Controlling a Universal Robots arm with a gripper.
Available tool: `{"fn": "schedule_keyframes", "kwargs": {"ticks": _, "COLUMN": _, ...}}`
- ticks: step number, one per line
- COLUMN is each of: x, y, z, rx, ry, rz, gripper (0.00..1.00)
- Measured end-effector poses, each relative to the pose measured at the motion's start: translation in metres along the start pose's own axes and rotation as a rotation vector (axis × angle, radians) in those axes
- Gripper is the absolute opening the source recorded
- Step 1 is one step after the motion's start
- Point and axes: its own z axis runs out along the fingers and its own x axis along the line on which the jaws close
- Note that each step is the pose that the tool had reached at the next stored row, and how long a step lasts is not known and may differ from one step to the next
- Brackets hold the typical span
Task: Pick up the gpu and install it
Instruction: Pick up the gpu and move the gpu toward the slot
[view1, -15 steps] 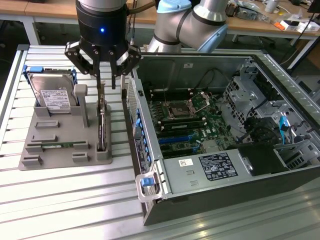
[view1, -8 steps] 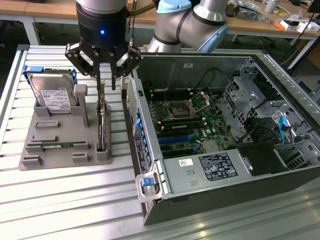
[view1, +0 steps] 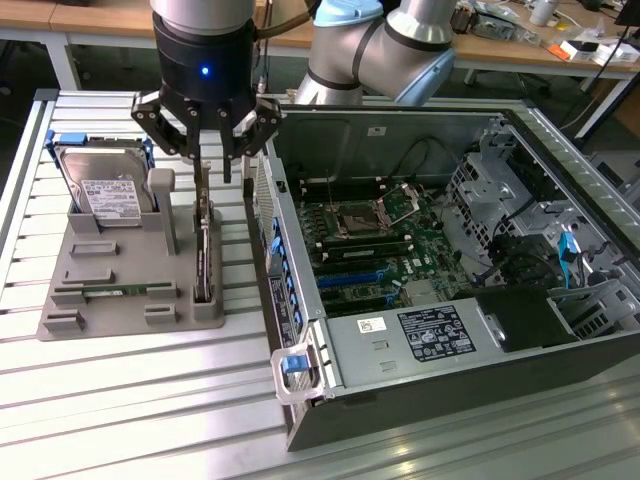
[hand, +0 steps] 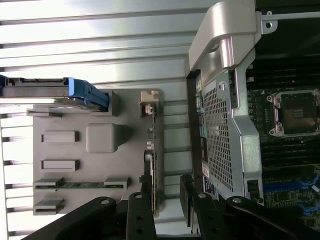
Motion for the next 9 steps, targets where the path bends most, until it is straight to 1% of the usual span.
{"fn": "schedule_keyframes", "kwargs": {"ticks": 9, "x": 0.0001, "y": -0.0009, "z": 0.0037, "rx": -0.0009, "ry": 0.0001, "rz": 0.0, "gripper": 0.36}}
